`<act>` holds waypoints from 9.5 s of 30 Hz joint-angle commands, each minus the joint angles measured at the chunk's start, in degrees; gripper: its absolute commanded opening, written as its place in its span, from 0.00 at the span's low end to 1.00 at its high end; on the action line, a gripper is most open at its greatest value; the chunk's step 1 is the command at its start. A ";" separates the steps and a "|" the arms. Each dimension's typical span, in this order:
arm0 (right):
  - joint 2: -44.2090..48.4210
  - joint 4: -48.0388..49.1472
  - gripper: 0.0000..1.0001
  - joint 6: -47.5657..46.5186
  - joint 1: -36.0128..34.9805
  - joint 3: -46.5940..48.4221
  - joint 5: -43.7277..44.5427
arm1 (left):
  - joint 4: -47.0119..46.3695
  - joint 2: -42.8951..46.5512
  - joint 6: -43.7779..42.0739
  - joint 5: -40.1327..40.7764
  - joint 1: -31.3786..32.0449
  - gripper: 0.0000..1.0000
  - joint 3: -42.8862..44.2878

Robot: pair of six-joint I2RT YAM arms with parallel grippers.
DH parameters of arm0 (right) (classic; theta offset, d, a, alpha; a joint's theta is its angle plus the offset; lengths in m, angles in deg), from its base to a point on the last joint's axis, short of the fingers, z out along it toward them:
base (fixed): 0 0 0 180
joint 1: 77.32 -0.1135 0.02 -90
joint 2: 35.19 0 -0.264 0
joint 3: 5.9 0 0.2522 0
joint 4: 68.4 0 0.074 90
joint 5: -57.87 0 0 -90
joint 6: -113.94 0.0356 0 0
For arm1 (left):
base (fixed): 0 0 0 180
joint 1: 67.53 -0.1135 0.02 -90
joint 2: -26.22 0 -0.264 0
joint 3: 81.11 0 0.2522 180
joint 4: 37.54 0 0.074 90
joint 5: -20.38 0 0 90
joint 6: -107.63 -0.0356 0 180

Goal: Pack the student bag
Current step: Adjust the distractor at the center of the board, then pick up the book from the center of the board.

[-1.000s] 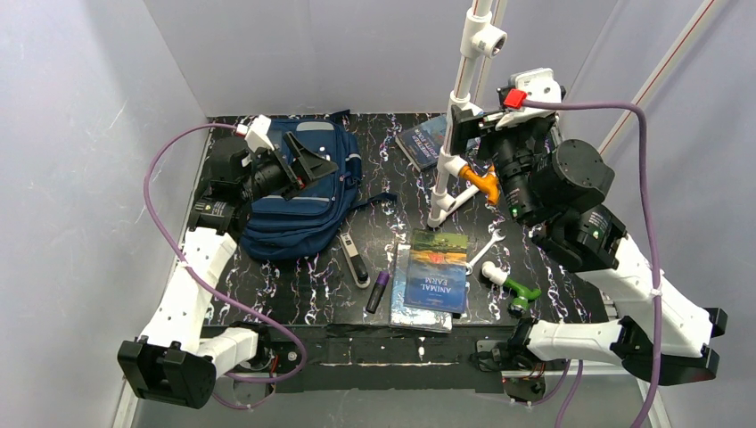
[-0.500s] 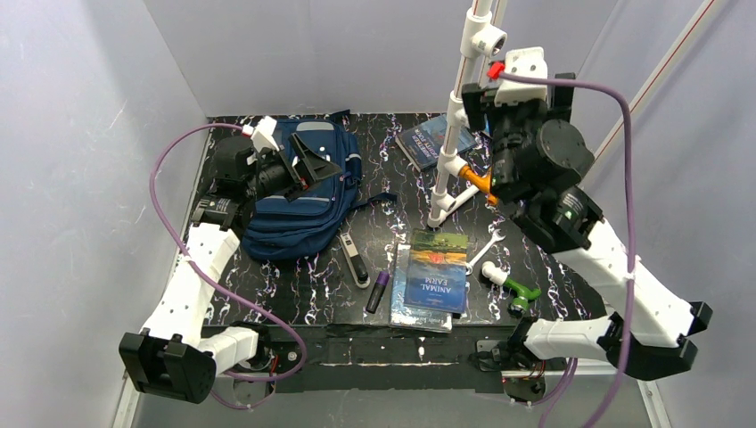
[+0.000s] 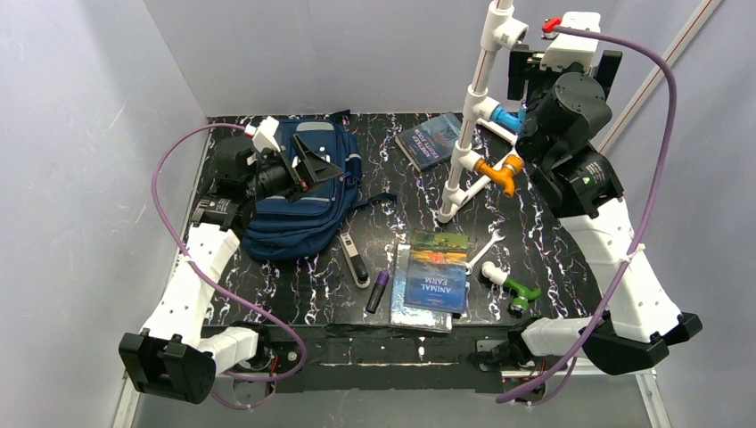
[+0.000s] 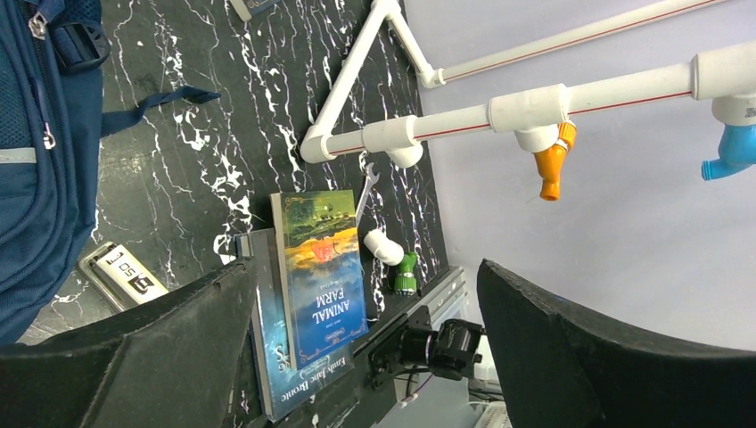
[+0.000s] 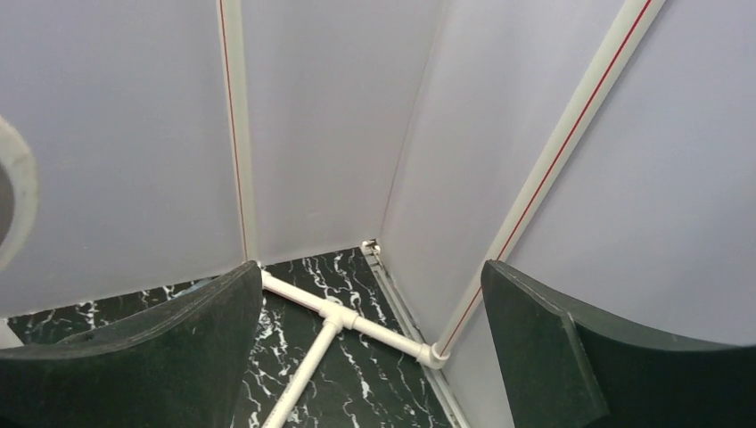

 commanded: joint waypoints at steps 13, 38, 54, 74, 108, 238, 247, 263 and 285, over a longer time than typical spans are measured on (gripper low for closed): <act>8.62 2.44 0.98 5.48 0.58 -5.01 3.89 | -0.41 0.51 -2.46 -5.10 0.28 0.92 -1.08; 11.85 9.10 0.97 6.03 0.58 -6.06 8.51 | -0.46 2.45 -2.02 -6.69 0.24 0.92 -3.00; -9.57 -10.63 0.98 24.21 24.54 13.32 -15.05 | 0.51 4.86 -2.34 -8.46 0.29 0.93 -4.79; -30.19 -0.40 0.98 41.29 38.03 -6.68 -67.61 | -9.56 -26.40 -3.48 2.15 7.11 0.90 15.64; -50.80 6.30 1.00 49.73 25.96 3.03 -62.24 | -13.89 -67.24 -20.08 24.61 13.14 0.85 54.77; -19.46 57.76 0.97 82.73 38.14 -56.23 -73.15 | -40.02 -95.23 1.06 32.99 16.20 0.00 69.84; -24.86 54.47 0.98 82.59 38.38 -54.10 -74.03 | -29.42 -79.74 19.63 25.85 15.55 0.00 61.15; -38.94 44.19 0.98 88.03 33.91 -42.85 -77.60 | -32.95 -75.60 39.71 18.28 16.11 0.00 55.27; -42.69 60.41 0.64 100.52 29.56 -44.64 -70.63 | -35.43 -72.06 48.23 12.49 16.81 0.00 48.49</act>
